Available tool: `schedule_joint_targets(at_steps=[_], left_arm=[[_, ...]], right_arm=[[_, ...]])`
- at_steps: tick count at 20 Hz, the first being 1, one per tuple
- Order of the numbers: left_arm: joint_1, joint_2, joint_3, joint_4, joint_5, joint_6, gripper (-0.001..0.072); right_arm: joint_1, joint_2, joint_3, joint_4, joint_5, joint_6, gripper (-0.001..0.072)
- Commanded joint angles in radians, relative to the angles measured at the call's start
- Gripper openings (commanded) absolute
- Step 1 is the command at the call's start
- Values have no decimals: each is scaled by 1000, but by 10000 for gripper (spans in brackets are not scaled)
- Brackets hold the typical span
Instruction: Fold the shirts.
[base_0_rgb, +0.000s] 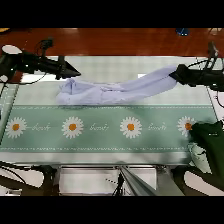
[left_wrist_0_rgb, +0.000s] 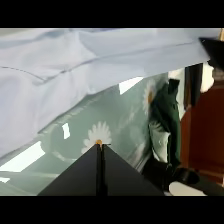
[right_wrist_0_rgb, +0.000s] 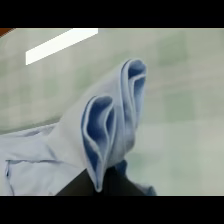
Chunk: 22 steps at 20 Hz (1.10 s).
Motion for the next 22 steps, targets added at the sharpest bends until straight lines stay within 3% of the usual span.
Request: schedule_joint_targets(at_steps=[1,5,11,17,22], left_arm=[[-151,0,0,-6,22,13,24],[-335,-3,0,50,134,8,23],[-560,-54,0,50,222,-36,23],[-753,-136,0,47,294,-61,23],[-881,-179,0,32,432,-87,23]], right_arm=[[2,200,1,-103,137,89,24],[2,392,1,-255,255,227,24],[1,614,1,-347,412,347,24],[1,773,1,-362,505,441,24],[1,867,1,-362,565,497,24]])
